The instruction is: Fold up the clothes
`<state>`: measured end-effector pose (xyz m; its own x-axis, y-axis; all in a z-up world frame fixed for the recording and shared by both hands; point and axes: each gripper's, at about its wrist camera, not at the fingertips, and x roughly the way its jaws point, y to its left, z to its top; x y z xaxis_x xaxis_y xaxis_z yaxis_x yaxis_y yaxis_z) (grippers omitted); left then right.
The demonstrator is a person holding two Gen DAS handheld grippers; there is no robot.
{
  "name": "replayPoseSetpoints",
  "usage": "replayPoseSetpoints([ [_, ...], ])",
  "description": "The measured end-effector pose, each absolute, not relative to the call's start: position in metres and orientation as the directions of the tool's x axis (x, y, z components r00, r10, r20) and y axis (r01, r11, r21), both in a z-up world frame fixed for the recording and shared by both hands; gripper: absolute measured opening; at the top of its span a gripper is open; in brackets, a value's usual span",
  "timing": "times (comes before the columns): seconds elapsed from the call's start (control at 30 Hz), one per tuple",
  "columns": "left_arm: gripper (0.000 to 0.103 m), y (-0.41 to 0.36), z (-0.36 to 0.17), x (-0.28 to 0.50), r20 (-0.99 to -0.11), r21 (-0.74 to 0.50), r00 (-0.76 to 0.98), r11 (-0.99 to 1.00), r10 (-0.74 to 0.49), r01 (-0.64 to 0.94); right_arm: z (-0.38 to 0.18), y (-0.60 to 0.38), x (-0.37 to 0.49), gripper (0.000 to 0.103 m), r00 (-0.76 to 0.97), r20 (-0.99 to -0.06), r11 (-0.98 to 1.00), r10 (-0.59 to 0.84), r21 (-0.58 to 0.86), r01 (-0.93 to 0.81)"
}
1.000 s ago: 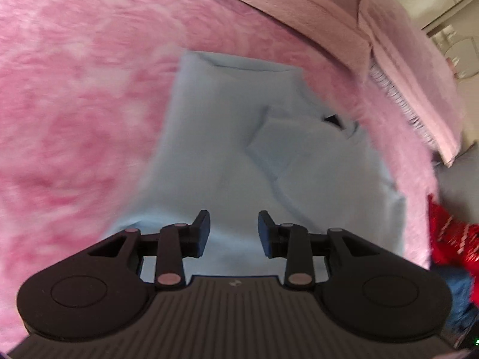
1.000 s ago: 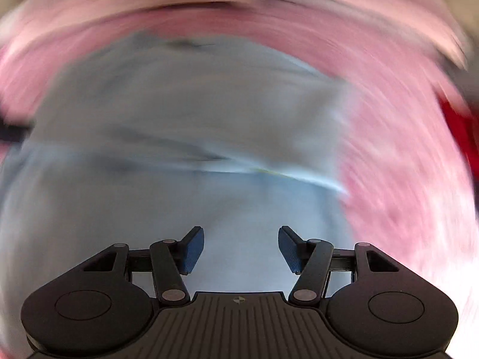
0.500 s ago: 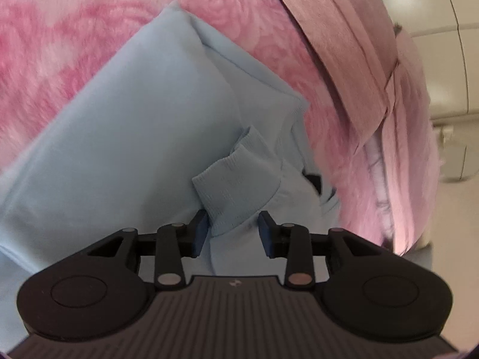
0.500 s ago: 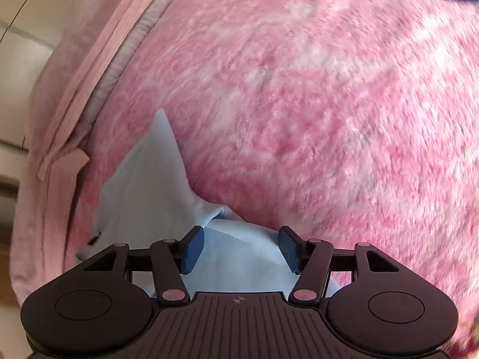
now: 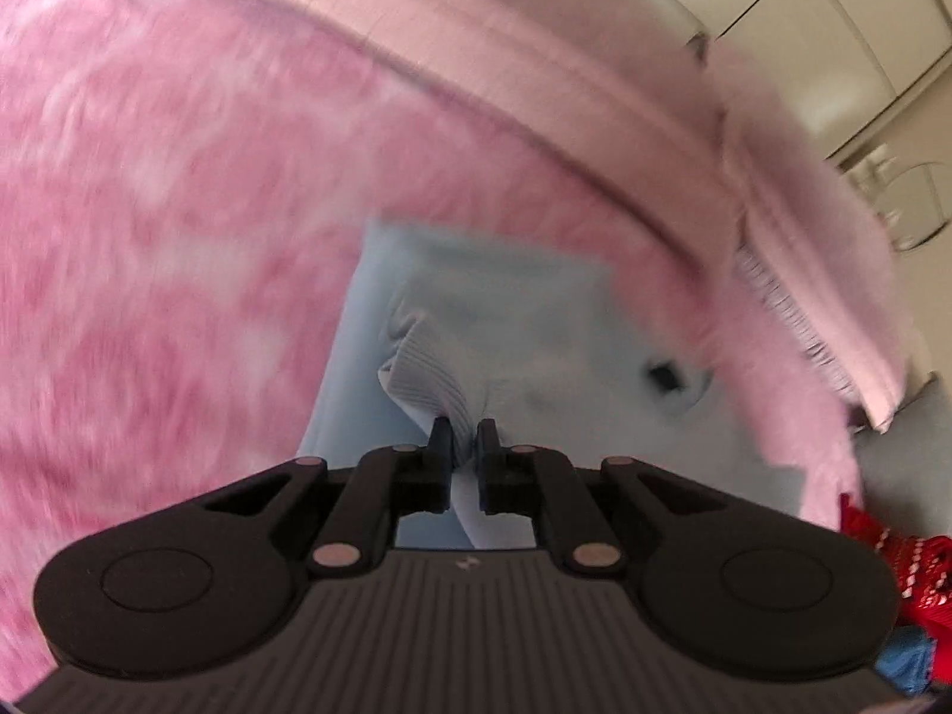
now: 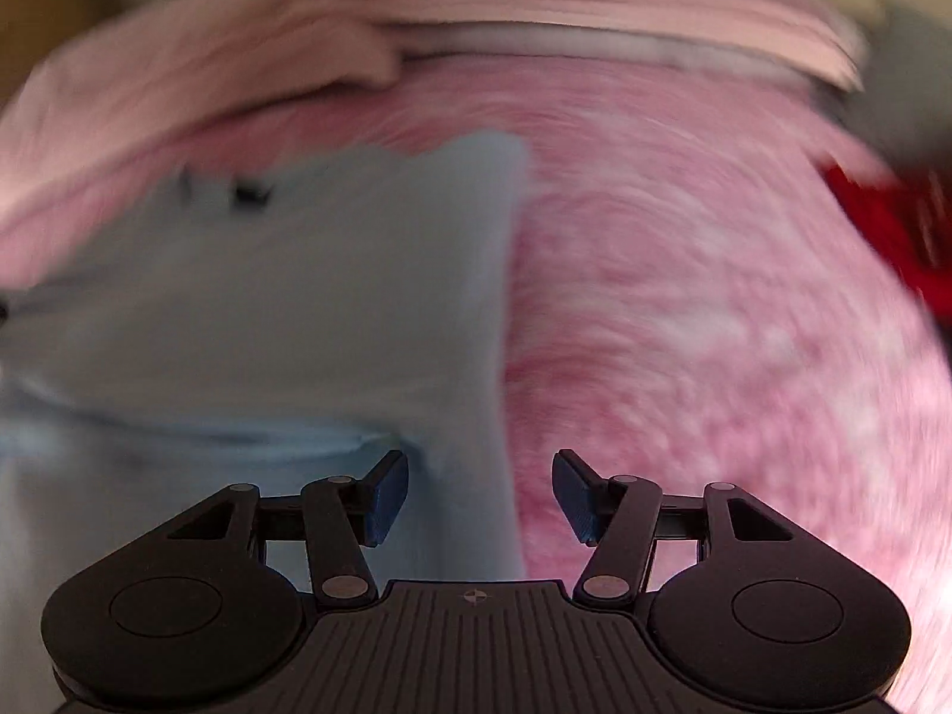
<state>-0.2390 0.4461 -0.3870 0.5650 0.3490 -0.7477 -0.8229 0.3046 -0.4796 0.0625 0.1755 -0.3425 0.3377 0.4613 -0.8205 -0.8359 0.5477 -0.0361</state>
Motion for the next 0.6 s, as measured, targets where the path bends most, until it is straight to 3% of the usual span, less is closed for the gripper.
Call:
replayPoseSetpoints([
  [0.13,0.005,0.439,-0.383,-0.239,-0.727,-0.491,0.584,0.320,0.361,-0.810,-0.352,0.186,0.065,0.033,0.377,-0.810,0.490,0.450,-0.129,-0.862],
  [0.2,0.005,0.435,-0.382,-0.240,-0.717,-0.497,0.593,0.328,0.367,-0.804,-0.353,0.181,0.074,0.033,0.372,-0.810,0.514,0.453,-0.105,-0.852],
  [0.33,0.006,0.429,-0.405,-0.229,-0.798,-0.410,0.528,0.379,0.290,-0.829,-0.358,0.152,0.108,0.033,0.276,-0.866,0.674,0.418,0.091,-0.733],
  [0.4,0.006,0.429,-0.408,-0.232,-0.791,-0.428,0.536,0.359,0.296,-0.829,-0.358,0.148,0.115,0.034,0.242,-0.869,0.693,0.432,0.148,-0.706],
  [0.5,0.006,0.424,-0.396,-0.232,-0.762,-0.423,0.558,0.401,0.328,-0.813,-0.355,0.148,0.112,0.034,0.238,-0.869,0.657,0.435,0.126,-0.743],
  [0.53,0.013,0.423,-0.398,-0.229,-0.783,-0.378,0.531,0.431,0.323,-0.819,-0.355,0.147,0.110,0.034,0.238,-0.870,0.641,0.432,0.111,-0.759],
  [0.6,0.014,0.425,-0.404,-0.228,-0.823,-0.331,0.487,0.450,0.293,-0.829,-0.354,0.147,0.110,0.034,0.216,-0.885,0.615,0.412,0.095,-0.782],
])
